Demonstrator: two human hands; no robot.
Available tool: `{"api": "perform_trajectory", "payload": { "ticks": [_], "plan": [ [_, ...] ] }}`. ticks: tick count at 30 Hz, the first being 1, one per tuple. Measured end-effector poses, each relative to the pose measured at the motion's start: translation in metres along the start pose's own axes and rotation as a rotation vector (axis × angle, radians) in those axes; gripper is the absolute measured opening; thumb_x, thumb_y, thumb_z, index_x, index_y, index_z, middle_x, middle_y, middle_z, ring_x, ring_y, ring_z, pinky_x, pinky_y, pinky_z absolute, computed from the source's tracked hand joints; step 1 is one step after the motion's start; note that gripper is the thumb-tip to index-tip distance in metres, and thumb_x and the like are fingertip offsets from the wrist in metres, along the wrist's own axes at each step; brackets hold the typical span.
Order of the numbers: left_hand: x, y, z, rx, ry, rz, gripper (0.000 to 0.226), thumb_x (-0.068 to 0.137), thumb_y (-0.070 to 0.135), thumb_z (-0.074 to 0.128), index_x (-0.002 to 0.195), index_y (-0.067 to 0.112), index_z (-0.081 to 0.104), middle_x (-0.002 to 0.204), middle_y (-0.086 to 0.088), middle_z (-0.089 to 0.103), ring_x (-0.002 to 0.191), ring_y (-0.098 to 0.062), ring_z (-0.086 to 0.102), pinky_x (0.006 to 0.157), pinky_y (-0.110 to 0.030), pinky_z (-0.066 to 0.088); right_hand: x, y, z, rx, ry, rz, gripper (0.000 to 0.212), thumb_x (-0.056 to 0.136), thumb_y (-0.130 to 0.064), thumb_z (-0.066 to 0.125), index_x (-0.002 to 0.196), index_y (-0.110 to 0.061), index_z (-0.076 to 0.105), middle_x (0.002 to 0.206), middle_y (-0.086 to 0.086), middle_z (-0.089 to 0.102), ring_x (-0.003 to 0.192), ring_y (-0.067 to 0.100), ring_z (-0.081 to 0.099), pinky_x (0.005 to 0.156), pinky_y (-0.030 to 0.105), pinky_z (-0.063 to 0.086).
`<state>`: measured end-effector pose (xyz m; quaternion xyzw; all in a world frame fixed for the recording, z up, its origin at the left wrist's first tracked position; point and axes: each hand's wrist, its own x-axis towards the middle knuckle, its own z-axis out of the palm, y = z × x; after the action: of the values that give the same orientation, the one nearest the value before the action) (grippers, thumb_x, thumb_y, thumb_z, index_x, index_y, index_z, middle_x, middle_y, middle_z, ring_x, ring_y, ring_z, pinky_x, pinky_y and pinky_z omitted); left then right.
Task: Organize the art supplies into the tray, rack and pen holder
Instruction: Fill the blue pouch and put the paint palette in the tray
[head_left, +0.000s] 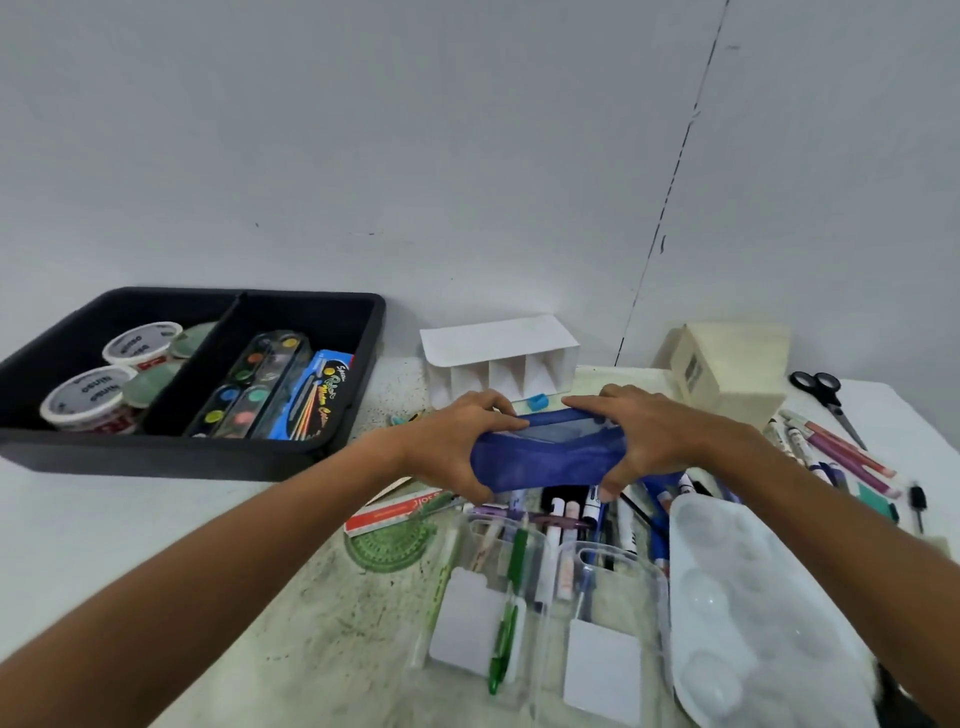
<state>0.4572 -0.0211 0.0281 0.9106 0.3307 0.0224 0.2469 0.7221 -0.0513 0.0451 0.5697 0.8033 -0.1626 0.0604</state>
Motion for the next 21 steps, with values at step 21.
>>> {"api": "perform_trajectory", "payload": {
  "ticks": [21],
  "plan": [
    [-0.137, -0.052, -0.049, -0.053, 0.153, 0.006, 0.08, 0.07, 0.022, 0.081, 0.141, 0.017, 0.045, 0.135, 0.006, 0.036, 0.125, -0.009, 0.035, 0.095, -0.008, 0.032, 0.011, -0.14, -0.012, 0.166, 0.202, -0.103, 0.109, 0.053, -0.058, 0.084, 0.146, -0.032, 0.034, 0.126, -0.008, 0.045, 0.114, 0.012, 0.042, 0.094, 0.027, 0.035]
  ]
}}
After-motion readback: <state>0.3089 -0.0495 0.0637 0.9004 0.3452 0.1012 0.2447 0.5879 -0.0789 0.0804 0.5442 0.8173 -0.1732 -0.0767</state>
